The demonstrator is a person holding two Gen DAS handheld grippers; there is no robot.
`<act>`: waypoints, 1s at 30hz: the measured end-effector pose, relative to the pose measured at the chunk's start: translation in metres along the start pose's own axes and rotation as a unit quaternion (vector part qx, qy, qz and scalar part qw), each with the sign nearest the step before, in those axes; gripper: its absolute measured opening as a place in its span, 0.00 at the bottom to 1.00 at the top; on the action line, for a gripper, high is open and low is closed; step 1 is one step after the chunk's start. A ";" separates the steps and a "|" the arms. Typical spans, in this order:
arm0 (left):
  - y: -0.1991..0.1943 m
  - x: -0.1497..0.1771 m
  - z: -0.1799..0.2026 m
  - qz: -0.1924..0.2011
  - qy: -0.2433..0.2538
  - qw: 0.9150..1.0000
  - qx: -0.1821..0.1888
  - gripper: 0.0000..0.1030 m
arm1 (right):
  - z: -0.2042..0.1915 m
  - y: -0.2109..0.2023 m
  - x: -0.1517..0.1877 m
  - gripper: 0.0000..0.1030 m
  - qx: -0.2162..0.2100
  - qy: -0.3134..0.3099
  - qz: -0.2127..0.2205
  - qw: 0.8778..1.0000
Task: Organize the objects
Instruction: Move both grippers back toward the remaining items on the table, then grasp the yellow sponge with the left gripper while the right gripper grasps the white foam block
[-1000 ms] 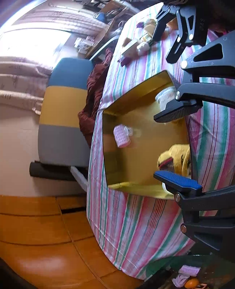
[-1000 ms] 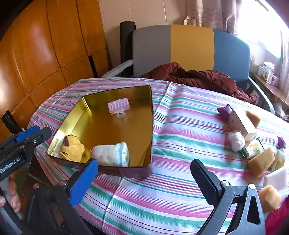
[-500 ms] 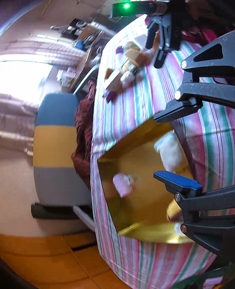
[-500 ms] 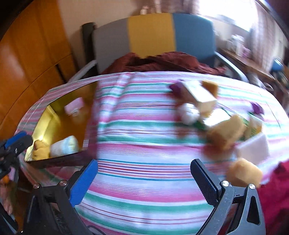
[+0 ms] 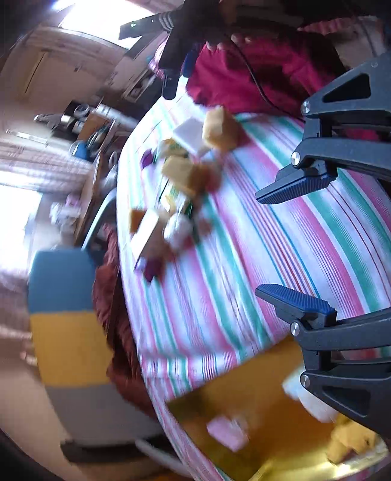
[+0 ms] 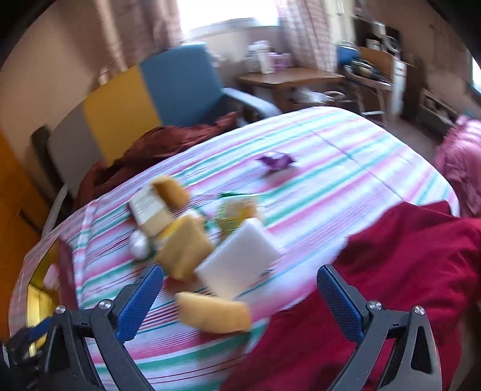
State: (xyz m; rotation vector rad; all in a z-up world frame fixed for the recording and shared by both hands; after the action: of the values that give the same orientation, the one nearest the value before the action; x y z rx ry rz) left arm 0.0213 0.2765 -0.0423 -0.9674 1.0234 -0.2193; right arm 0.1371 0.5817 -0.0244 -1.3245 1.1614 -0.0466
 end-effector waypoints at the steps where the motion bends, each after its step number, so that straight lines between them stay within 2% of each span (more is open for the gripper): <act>1: 0.009 -0.005 0.008 -0.004 0.005 1.000 0.014 0.55 | 0.009 0.000 -0.002 1.00 0.010 0.009 0.003 1.000; 2: 0.015 -0.009 0.014 -0.008 0.009 1.000 0.023 0.56 | 0.017 0.000 -0.003 1.00 0.014 0.015 0.005 1.000; 6: 0.042 -0.025 0.050 -0.020 0.042 0.996 0.069 0.69 | 0.038 0.001 -0.004 1.00 0.020 0.040 0.004 0.999; 9: 0.055 -0.039 0.081 -0.018 0.062 0.992 0.104 0.81 | 0.048 0.004 -0.004 1.00 0.009 0.061 -0.002 0.998; 10: 0.059 -0.043 0.092 -0.018 0.068 0.990 0.119 0.82 | 0.050 0.005 -0.004 1.00 0.006 0.068 -0.002 0.998; 15: 0.090 -0.047 0.134 -0.044 0.098 0.984 0.140 0.82 | 0.057 0.011 -0.005 1.00 -0.016 0.097 -0.004 0.995; 18: 0.107 -0.045 0.150 -0.063 0.108 0.983 0.136 0.82 | 0.062 0.015 -0.004 1.00 -0.028 0.113 -0.008 0.993; 23: 0.133 -0.046 0.152 -0.081 0.075 0.984 0.140 0.80 | 0.060 0.019 -0.004 1.00 -0.032 0.116 -0.010 0.993; 25: 0.139 -0.047 0.147 -0.086 0.054 0.985 0.140 0.66 | 0.059 0.020 -0.003 1.00 -0.035 0.116 -0.012 0.993; 27: 0.142 -0.047 0.144 -0.085 0.042 0.984 0.150 0.66 | 0.059 0.020 -0.002 1.00 -0.032 0.113 -0.015 0.993; 30: 0.137 -0.044 0.142 -0.077 0.053 0.982 0.164 0.57 | 0.057 0.023 -0.002 1.00 -0.028 0.108 -0.020 0.994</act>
State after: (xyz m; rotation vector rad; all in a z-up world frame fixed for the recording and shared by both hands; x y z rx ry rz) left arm 0.0744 0.4640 -0.0963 -0.7395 0.9713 -0.5564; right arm 0.1612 0.6312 -0.0511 -1.4176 1.3264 -0.1930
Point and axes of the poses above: each gripper's, at about its wrist camera, not at the fingertips, and y roughly the way its jaws point, z to its right, x to its underside, the point moved 4 cm from there along y, roughly the way its jaws point, and after that the axes turned 1 degree about x, right-handed, at the moved point
